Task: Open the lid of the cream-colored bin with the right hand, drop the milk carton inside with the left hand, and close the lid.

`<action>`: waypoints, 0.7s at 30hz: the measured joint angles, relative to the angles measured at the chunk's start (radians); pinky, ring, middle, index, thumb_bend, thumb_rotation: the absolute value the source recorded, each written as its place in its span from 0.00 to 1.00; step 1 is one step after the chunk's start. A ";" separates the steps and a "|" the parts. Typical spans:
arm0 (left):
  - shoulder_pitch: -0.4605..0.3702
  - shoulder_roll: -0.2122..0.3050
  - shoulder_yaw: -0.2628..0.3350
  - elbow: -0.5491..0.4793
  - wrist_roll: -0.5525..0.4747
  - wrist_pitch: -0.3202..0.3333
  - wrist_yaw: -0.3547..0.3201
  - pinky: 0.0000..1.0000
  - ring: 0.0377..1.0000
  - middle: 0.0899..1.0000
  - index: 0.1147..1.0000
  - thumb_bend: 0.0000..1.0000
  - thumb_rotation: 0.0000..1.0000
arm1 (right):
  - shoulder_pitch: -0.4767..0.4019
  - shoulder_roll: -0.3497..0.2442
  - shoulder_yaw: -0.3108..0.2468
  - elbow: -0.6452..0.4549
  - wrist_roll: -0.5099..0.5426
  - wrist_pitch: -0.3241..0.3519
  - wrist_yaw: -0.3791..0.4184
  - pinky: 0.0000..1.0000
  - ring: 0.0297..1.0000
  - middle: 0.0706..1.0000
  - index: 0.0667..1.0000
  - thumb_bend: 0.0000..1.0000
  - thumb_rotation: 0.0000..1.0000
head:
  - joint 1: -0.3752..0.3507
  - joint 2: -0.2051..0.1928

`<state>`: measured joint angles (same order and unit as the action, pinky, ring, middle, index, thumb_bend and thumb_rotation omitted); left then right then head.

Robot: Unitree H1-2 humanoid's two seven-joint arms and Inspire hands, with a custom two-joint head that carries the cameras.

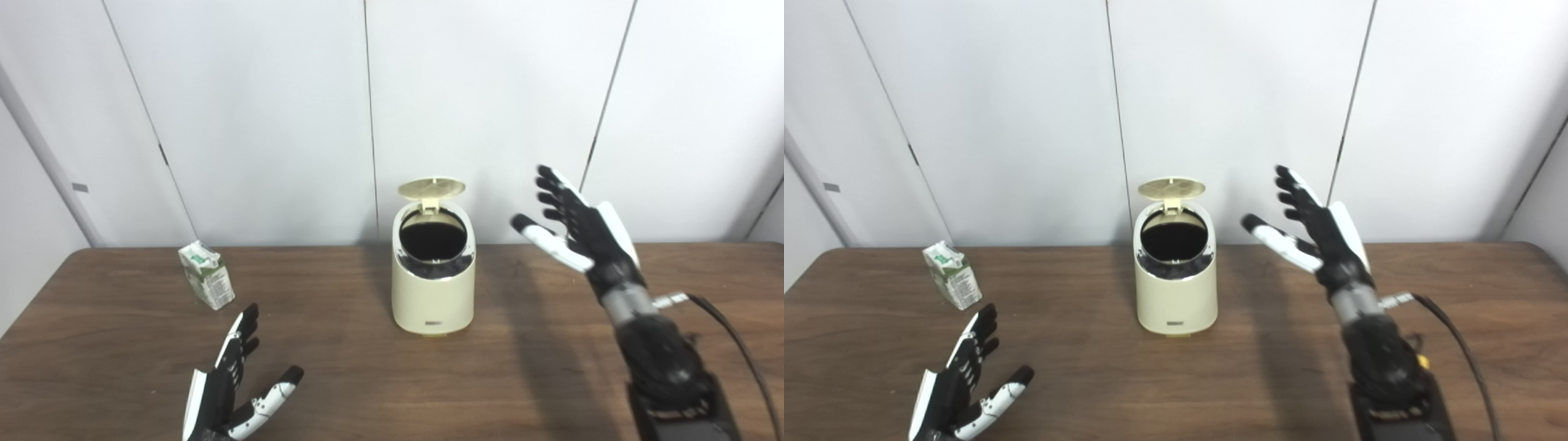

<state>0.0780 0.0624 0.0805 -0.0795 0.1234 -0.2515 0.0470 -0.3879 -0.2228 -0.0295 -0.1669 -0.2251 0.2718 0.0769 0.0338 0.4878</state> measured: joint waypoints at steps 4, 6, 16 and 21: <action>0.000 -0.001 0.004 0.001 -0.013 0.000 0.000 0.95 0.96 0.95 0.97 0.68 0.38 | 0.087 -0.006 -0.025 -0.033 0.057 0.008 0.014 0.80 0.95 1.00 0.93 0.57 0.62 | -0.005 0.009; 0.000 0.000 0.006 0.001 -0.018 0.000 0.000 0.95 0.96 0.95 0.97 0.68 0.40 | 0.124 -0.004 -0.039 -0.042 0.097 0.016 0.019 0.84 0.92 0.97 0.93 0.55 0.60 | -0.008 0.014; 0.001 0.001 0.013 -0.003 -0.048 0.012 -0.008 0.93 0.94 0.94 0.96 0.66 0.44 | 0.266 0.038 -0.059 -0.108 0.193 -0.018 0.018 0.91 0.95 0.95 0.93 0.57 0.71 | -0.008 0.031; 0.007 0.002 0.013 -0.019 -0.005 0.042 -0.001 0.90 0.88 0.89 0.94 0.61 0.51 | 0.326 0.062 -0.092 -0.111 0.280 -0.048 0.018 0.89 0.95 0.97 0.96 0.53 0.76 | 0.064 0.035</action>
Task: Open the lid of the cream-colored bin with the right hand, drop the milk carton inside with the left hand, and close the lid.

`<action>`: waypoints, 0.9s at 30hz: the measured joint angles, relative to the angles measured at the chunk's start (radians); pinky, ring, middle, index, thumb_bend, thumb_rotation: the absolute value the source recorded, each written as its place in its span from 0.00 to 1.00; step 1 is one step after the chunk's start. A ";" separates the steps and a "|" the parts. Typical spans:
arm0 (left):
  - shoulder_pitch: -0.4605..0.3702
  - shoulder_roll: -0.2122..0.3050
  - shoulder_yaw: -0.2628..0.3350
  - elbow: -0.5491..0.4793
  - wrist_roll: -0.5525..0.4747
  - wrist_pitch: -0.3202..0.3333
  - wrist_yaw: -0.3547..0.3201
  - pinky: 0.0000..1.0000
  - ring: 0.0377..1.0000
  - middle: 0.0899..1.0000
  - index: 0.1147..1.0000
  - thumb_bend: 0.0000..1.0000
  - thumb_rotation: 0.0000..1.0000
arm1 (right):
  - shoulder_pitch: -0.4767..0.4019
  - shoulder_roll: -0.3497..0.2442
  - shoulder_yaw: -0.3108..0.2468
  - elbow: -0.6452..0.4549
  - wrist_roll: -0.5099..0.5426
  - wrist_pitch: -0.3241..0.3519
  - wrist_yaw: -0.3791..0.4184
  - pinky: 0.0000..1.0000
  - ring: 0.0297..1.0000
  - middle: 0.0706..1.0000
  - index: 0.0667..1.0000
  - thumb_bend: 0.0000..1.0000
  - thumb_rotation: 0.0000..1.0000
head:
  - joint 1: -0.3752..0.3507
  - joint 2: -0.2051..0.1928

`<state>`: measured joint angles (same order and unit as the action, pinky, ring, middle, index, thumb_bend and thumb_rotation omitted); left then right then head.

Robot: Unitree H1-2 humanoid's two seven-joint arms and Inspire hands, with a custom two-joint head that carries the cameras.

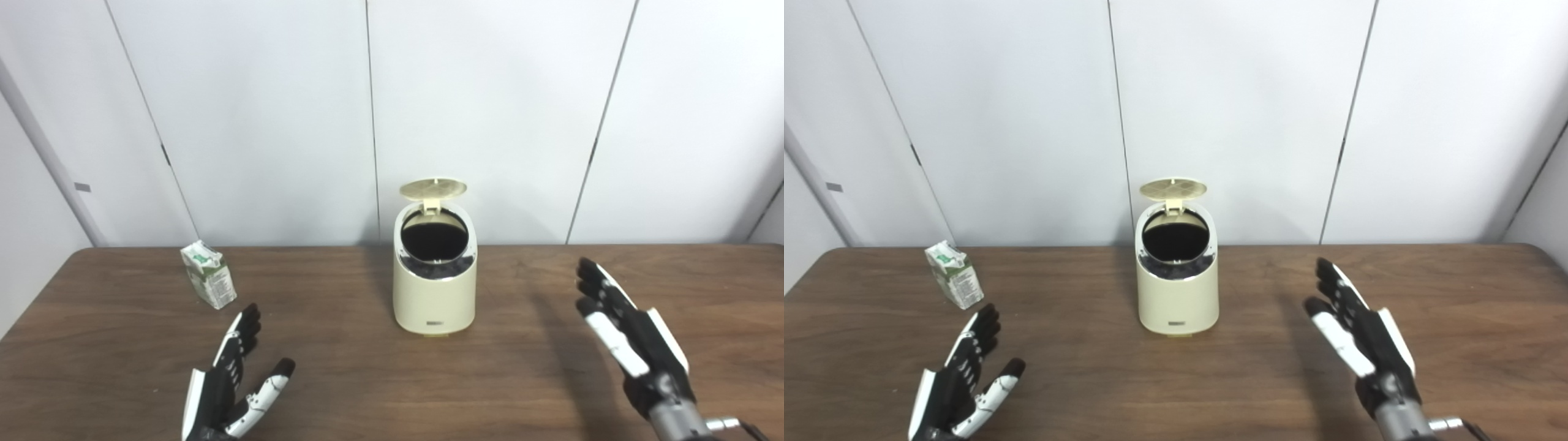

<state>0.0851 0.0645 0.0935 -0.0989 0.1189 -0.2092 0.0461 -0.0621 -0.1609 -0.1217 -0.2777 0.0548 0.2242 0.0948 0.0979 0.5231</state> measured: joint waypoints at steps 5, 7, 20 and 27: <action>0.014 -0.013 0.004 -0.022 0.008 0.044 0.008 0.87 0.88 0.88 0.92 0.59 0.59 | 0.041 0.006 -0.022 0.020 0.053 -0.076 -0.001 0.86 0.94 0.96 0.94 0.50 0.76 | 0.086 -0.020; 0.022 -0.022 0.007 -0.031 0.007 0.046 0.020 0.85 0.87 0.86 0.90 0.57 0.55 | 0.046 0.015 -0.024 0.024 0.060 -0.082 -0.004 0.85 0.95 0.96 0.94 0.46 0.74 | 0.100 -0.023; 0.051 -0.041 0.036 -0.089 0.032 0.108 0.060 0.79 0.83 0.84 0.88 0.60 0.38 | 0.082 0.021 -0.025 0.029 0.018 -0.140 -0.027 0.60 0.74 0.79 0.78 0.61 0.70 | 0.272 -0.077; 0.008 -0.012 0.095 -0.117 0.086 0.199 0.101 0.80 0.82 0.82 0.87 0.66 0.32 | 0.084 -0.005 -0.024 0.079 -0.006 -0.173 -0.027 0.58 0.73 0.77 0.76 0.67 0.73 | 0.353 -0.101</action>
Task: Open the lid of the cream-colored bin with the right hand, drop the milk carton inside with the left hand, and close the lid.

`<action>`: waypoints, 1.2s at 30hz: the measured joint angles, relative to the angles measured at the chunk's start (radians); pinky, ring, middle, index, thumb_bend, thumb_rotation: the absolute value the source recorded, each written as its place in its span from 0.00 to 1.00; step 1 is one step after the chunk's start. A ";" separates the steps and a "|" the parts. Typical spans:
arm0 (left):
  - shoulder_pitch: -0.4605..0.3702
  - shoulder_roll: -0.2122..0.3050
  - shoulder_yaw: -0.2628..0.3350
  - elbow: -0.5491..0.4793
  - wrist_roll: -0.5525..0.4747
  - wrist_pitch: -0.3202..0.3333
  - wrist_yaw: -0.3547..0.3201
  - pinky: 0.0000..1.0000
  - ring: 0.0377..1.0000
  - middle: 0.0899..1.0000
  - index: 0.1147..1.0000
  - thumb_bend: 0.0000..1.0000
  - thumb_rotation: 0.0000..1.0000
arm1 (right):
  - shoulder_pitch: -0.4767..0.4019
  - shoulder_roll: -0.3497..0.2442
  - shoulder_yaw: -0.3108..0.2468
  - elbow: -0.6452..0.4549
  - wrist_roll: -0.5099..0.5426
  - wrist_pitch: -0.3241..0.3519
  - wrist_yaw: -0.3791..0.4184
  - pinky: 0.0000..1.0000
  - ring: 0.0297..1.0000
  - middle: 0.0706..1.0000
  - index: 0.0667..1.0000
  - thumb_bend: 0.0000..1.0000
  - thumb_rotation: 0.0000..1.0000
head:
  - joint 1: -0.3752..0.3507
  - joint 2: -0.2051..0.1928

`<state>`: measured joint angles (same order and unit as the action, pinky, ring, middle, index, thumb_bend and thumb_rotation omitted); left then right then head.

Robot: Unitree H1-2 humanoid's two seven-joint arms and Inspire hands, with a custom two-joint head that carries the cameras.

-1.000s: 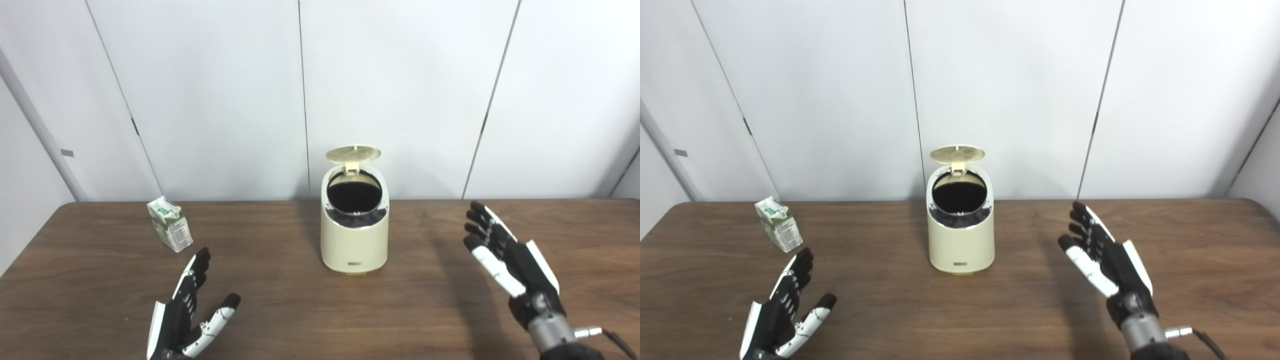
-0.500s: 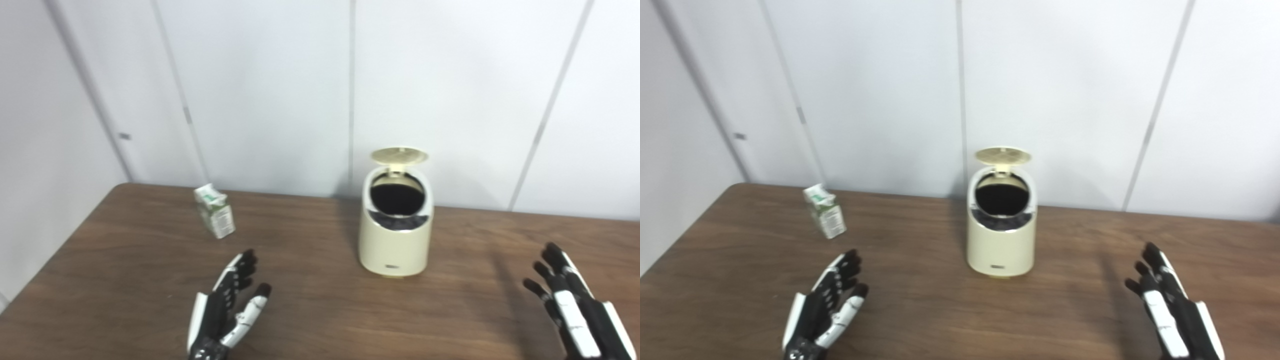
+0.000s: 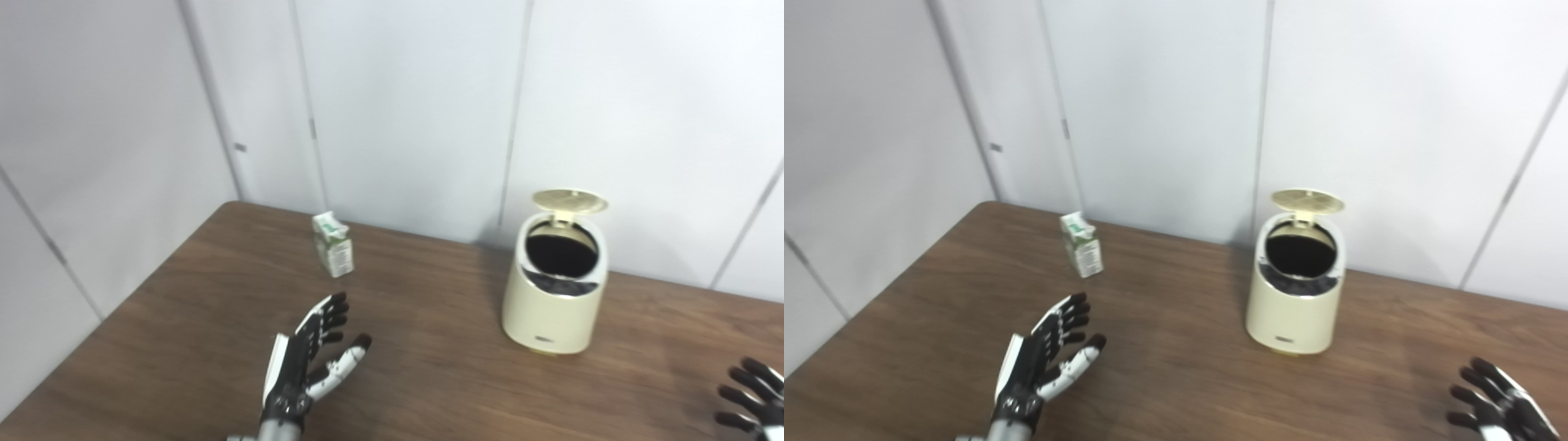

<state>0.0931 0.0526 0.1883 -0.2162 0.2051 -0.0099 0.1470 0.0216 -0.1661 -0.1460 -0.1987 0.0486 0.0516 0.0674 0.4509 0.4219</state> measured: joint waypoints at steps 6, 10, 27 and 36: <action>-0.065 0.032 0.038 0.004 -0.009 0.013 0.013 0.77 0.81 0.85 0.88 0.70 0.19 | -0.001 -0.030 -0.001 0.026 -0.001 -0.020 0.004 0.57 0.73 0.77 0.75 0.67 0.71 | 0.018 -0.008; -0.090 0.069 0.053 0.014 0.001 0.037 0.013 0.81 0.84 0.86 0.90 0.73 0.20 | -0.001 -0.031 0.000 0.048 0.006 -0.024 0.006 0.56 0.72 0.76 0.74 0.67 0.69 | 0.028 -0.015; -0.330 0.281 0.055 0.203 0.103 0.170 0.008 0.73 0.82 0.86 0.89 0.77 0.18 | -0.003 -0.028 0.007 0.069 -0.005 -0.045 0.001 0.54 0.70 0.75 0.74 0.70 0.70 | 0.014 -0.026; -0.435 0.325 -0.006 0.371 0.110 0.173 -0.007 0.72 0.84 0.88 0.91 0.80 0.23 | -0.006 -0.026 0.012 0.072 -0.020 -0.051 -0.004 0.52 0.69 0.74 0.73 0.73 0.72 | 0.009 -0.028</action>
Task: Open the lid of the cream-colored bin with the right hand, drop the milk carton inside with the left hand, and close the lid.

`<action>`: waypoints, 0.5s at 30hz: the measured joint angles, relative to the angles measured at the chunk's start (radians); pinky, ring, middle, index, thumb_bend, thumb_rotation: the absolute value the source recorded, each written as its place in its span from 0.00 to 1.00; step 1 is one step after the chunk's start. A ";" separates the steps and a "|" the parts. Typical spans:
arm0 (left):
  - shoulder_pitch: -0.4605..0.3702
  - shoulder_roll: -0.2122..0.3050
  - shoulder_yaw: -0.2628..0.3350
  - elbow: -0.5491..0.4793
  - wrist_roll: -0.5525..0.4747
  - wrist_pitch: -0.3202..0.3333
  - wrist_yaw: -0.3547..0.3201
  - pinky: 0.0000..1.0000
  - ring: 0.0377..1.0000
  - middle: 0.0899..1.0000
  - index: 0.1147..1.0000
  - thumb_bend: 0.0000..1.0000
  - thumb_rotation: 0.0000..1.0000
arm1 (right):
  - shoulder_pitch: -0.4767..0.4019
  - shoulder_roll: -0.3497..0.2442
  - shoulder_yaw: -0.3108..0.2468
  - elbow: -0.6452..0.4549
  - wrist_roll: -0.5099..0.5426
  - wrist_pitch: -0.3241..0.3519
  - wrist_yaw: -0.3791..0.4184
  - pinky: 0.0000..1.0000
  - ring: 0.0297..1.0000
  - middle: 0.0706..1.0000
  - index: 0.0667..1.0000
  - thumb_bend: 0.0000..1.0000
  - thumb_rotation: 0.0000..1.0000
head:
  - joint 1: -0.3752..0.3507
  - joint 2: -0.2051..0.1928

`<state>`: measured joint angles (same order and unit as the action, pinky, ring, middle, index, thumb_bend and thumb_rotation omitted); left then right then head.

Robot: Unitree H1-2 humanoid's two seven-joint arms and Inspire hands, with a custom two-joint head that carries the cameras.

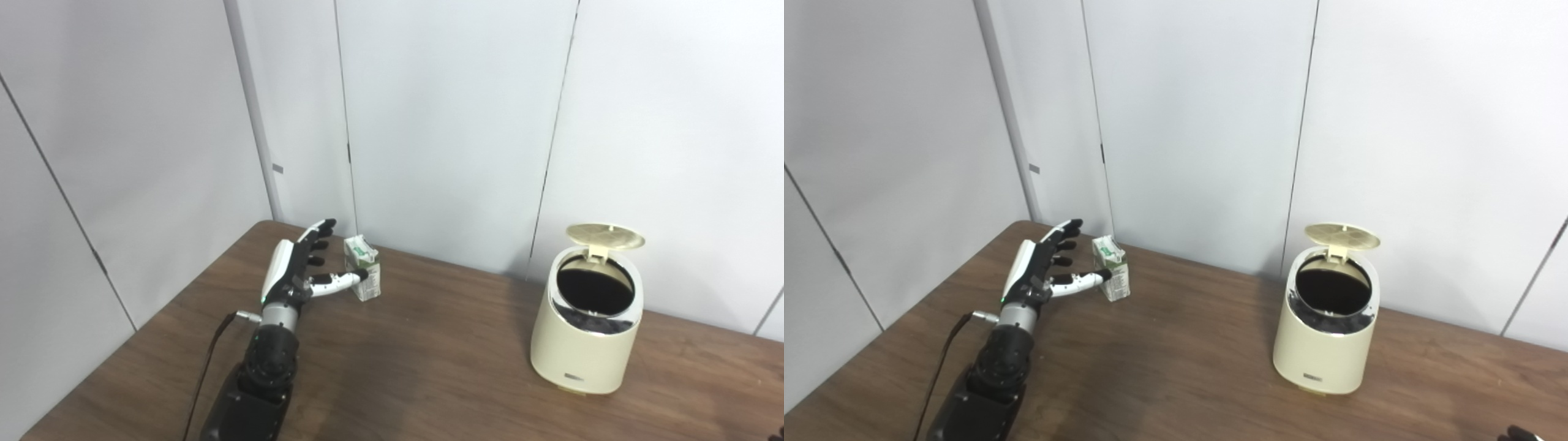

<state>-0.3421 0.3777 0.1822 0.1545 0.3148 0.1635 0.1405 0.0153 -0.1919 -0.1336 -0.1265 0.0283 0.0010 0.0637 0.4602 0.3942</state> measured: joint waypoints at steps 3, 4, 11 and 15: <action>-0.042 0.035 -0.039 0.013 0.031 0.084 -0.035 0.73 0.85 0.90 0.94 0.84 0.25 | -0.001 0.000 0.001 0.005 0.000 -0.005 0.000 0.52 0.69 0.73 0.72 0.73 0.73 | -0.002 -0.003; -0.055 0.045 -0.049 0.014 0.034 0.111 -0.047 0.77 0.88 0.92 0.95 0.85 0.24 | -0.002 0.001 0.002 0.006 0.000 -0.005 0.000 0.52 0.69 0.73 0.72 0.74 0.73 | -0.006 -0.003; -0.133 0.081 -0.117 0.061 0.044 0.212 -0.120 0.87 0.94 0.97 0.97 0.94 0.19 | -0.001 0.006 0.008 -0.002 -0.003 -0.003 -0.001 0.51 0.68 0.72 0.70 0.75 0.74 | -0.012 -0.003; -0.156 0.097 -0.150 0.101 0.056 0.226 -0.139 0.87 0.95 0.97 0.97 0.97 0.19 | -0.001 0.006 0.008 -0.004 -0.004 -0.003 -0.002 0.51 0.68 0.72 0.70 0.77 0.75 | -0.017 -0.002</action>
<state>-0.4983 0.4750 0.0317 0.2558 0.3706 0.3890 0.0016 0.0140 -0.1858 -0.1253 -0.1302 0.0242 -0.0023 0.0619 0.4433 0.3927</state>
